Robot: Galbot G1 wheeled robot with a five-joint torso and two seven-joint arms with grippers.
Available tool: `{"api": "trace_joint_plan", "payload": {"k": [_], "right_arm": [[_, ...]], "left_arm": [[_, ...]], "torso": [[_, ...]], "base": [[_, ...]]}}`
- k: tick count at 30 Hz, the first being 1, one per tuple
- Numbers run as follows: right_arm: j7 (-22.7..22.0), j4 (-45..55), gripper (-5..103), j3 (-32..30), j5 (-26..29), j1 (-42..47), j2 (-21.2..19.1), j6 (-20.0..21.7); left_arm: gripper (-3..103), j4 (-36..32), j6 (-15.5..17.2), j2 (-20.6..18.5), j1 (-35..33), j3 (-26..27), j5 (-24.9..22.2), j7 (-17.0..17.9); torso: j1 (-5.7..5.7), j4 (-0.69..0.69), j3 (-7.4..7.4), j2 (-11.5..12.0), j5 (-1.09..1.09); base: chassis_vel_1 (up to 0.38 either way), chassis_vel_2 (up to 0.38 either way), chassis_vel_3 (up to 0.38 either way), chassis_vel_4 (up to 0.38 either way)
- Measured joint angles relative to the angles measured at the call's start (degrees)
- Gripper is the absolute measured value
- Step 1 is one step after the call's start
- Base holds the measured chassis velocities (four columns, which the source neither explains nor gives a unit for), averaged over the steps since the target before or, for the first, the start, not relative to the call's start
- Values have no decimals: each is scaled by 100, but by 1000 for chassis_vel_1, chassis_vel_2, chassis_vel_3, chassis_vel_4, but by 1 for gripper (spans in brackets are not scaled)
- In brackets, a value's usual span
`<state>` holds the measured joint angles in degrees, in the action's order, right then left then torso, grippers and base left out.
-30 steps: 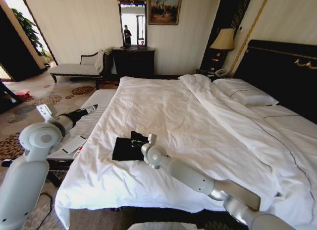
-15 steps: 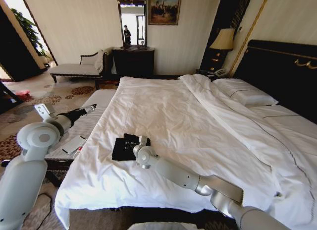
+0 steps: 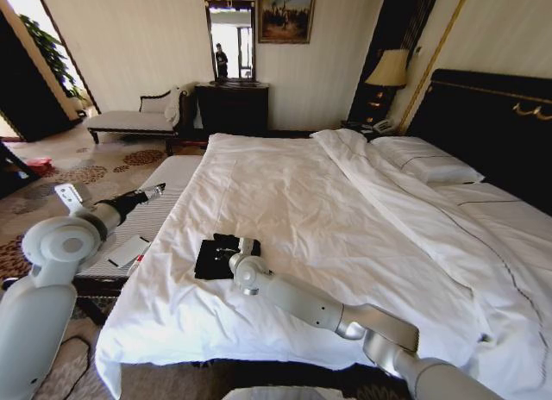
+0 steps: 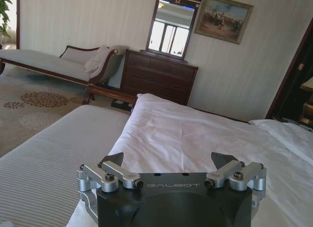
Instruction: Fold the clothes on the bed.
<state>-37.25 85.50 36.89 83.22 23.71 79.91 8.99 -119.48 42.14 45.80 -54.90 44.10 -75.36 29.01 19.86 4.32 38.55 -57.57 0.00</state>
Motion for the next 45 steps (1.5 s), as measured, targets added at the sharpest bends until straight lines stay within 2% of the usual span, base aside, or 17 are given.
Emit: {"api": "trace_joint_plan", "payload": {"k": [9, 25, 26, 28, 30, 34, 36, 39, 40, 44, 45], "right_arm": [[-16, -350, 3, 125, -98, -134, 266, -18], [52, -493, 3, 190, -161, -158, 429, -70], [51, -500, 0, 188, -177, -163, 463, -71], [52, -502, 9, 193, -192, -170, 495, -73], [54, -501, 9, 206, -195, -176, 502, -81], [90, -416, 30, 226, -224, -212, 483, -155], [111, -395, 30, 224, -224, -224, 473, -171], [302, -332, 47, 152, -215, -305, 445, -333], [302, -332, 47, 152, -215, -305, 445, -333], [459, -402, 68, 44, -201, -363, 464, -470], [459, -402, 68, 44, -201, -363, 464, -470]], "left_arm": [[100, 22, 0, -2, 0, 25, -1, -29], [100, 64, 0, 5, -1, 25, 9, -52], [100, 63, 0, 5, -7, 25, 10, -52], [100, 60, 0, 5, -9, 30, 10, -52], [100, 62, 0, 4, -9, 35, 11, -52], [100, 87, 0, 7, 2, 60, 11, -54], [100, 95, 0, 11, 3, 66, 11, -55], [100, 131, 0, 19, 6, 76, 17, -61], [100, 131, 0, 19, 6, 76, 17, -61], [100, 158, 0, 15, 33, 76, 20, -63], [100, 158, 0, 15, 33, 76, 20, -63]], "torso": [[0, 0, 0, 0, 0], [0, 0, 0, 0, 0], [0, -1, 0, 0, -1], [0, -1, 0, 0, 0], [0, -1, 0, 0, 0], [0, -1, 0, 0, 0], [0, -1, 0, 0, 0], [0, 0, 0, 0, 0], [0, 0, 0, 0, 0], [0, -1, 0, 0, 0], [0, -1, 0, 0, 0]], "base": [[0, 0, 0, 0], [0, 0, 0, 0], [0, 0, 0, 0], [0, 0, 0, 0], [0, 0, 0, 0], [0, 0, 0, 0], [0, 0, 0, 0], [0, 0, 0, 0], [0, 0, 0, 0], [0, 0, 0, 0], [0, 0, 0, 0]]}}
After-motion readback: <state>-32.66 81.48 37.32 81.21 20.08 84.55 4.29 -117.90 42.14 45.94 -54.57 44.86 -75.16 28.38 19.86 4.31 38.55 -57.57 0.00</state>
